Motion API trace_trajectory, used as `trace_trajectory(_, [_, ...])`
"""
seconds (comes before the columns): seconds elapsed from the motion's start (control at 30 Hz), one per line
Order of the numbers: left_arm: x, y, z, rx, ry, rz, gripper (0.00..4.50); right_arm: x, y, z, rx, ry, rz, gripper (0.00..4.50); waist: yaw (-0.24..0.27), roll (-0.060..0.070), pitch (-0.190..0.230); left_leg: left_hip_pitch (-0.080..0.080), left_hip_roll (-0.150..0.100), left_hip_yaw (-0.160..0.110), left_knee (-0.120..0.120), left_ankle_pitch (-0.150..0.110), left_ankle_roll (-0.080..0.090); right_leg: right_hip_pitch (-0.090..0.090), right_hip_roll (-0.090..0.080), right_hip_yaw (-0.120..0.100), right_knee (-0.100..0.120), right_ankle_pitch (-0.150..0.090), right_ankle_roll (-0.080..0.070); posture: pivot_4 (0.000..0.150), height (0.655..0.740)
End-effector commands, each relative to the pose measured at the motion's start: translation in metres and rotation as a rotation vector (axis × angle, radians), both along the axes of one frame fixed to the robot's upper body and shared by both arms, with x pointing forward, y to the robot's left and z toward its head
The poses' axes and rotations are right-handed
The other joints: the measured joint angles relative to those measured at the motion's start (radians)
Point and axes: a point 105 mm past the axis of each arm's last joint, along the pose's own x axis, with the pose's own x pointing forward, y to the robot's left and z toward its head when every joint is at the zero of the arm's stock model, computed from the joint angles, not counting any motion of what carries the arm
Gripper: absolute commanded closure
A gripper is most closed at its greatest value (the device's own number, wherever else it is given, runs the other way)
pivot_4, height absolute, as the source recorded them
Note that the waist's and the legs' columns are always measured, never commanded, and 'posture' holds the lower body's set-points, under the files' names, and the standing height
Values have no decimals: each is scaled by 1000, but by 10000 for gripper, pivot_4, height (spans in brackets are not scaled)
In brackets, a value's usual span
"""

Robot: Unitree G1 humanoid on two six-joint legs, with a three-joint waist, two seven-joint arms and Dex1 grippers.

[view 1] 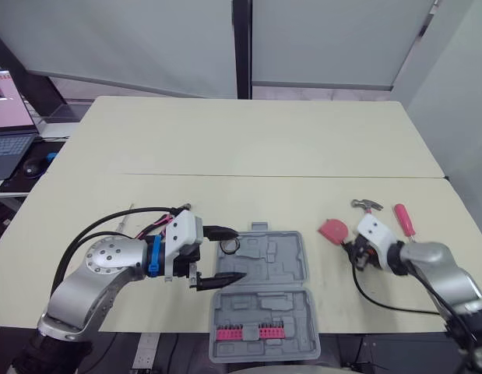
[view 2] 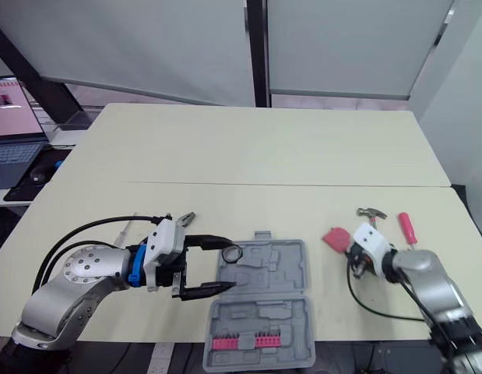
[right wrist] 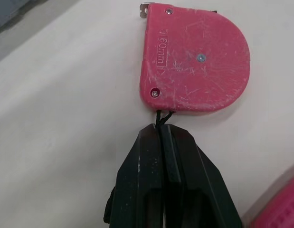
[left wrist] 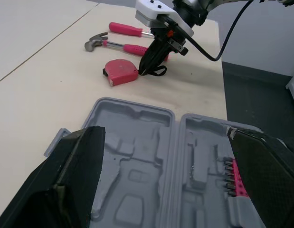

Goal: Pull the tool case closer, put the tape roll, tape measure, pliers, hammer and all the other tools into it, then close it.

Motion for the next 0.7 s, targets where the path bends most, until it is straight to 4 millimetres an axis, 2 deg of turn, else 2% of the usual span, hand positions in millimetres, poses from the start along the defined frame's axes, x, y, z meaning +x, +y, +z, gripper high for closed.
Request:
trace_trajectory(0.03, [-16,-5,-2,39,-37,-103,0,-22,5,8,18,17,6,44855,-1,0,0,0,0,0,0,0,0,0,0,0,0,0,0,1500,7400])
trace_trajectory(0.3, [-32,-7,-14,62,-33,-173,0,-70,19,-5,19,129,60,44855,-3,0,0,1,1,1,1,0,0,0,0,1,0,-3,4,1500,7400])
trace_trajectory(0.5, [-38,-9,-17,57,-22,-180,0,-89,26,-9,24,176,99,44855,-2,0,0,0,1,0,0,0,0,0,0,1,0,-3,4,1500,7400])
trace_trajectory(0.7, [-40,-9,-19,55,-16,-181,0,-98,27,-9,21,202,123,44855,-2,0,0,0,1,0,0,0,0,0,0,1,0,-4,4,1500,7400])
